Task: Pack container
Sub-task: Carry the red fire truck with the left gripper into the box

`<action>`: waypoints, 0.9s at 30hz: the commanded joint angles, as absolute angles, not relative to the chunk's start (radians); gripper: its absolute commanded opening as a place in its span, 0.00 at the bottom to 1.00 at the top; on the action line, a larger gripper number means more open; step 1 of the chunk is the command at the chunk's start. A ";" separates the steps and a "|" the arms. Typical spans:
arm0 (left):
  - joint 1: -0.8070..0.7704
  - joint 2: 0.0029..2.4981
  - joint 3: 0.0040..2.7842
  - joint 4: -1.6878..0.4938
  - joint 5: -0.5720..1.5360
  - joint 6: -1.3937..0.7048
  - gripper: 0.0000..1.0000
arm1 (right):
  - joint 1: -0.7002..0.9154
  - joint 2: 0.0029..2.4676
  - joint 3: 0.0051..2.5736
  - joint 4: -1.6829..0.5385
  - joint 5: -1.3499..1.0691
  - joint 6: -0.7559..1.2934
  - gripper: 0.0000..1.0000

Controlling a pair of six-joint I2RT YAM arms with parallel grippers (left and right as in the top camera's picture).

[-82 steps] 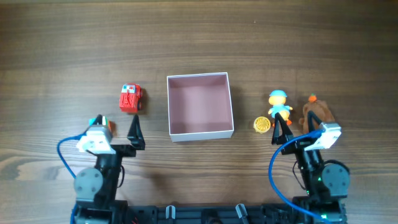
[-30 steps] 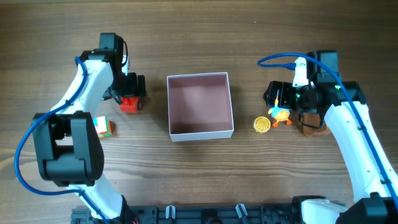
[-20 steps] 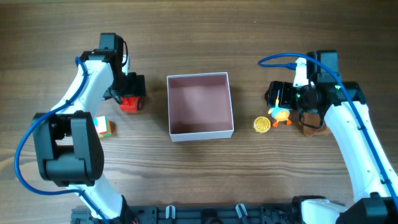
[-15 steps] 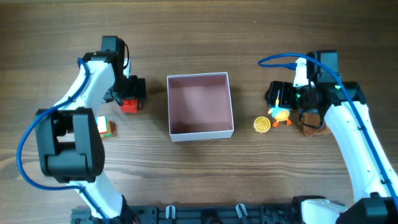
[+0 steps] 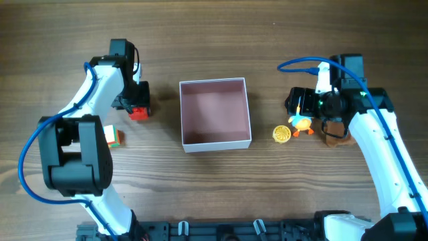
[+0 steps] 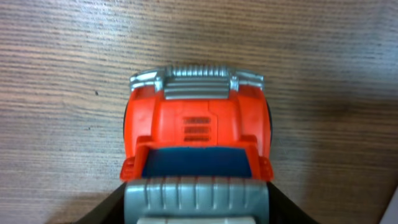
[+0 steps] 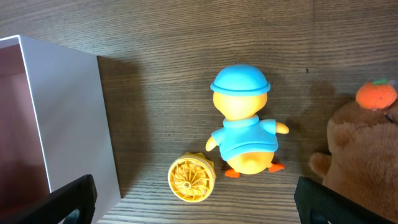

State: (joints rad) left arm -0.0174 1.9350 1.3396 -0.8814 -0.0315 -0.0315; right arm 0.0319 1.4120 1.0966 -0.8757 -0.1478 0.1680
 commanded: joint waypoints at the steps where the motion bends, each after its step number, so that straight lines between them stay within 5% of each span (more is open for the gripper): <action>1: -0.013 1.953 1.326 -0.887 -0.027 -0.030 0.42 | 0.035 1.417 1.124 -0.875 -0.126 0.183 1.00; 7: -0.013 1.953 1.326 -0.888 -0.027 -0.030 0.36 | 0.035 1.417 1.124 -0.875 -0.122 0.183 1.00; 13: -0.016 1.950 1.330 -0.911 -0.026 -0.034 0.05 | 0.035 1.417 1.124 -0.874 -0.123 0.183 1.00; 20: -0.053 1.789 1.371 -0.948 0.015 -0.101 0.04 | 0.035 1.417 1.124 -0.873 -0.123 0.184 1.00; 27: -0.318 1.549 1.435 -0.939 0.010 -0.233 0.04 | 0.035 1.417 1.124 -0.873 -0.123 0.186 1.00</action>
State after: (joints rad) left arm -0.2188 1.6230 1.4105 -0.9623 -0.0055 -0.1394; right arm 0.0319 1.4120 1.0966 -0.8749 -0.1444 0.1680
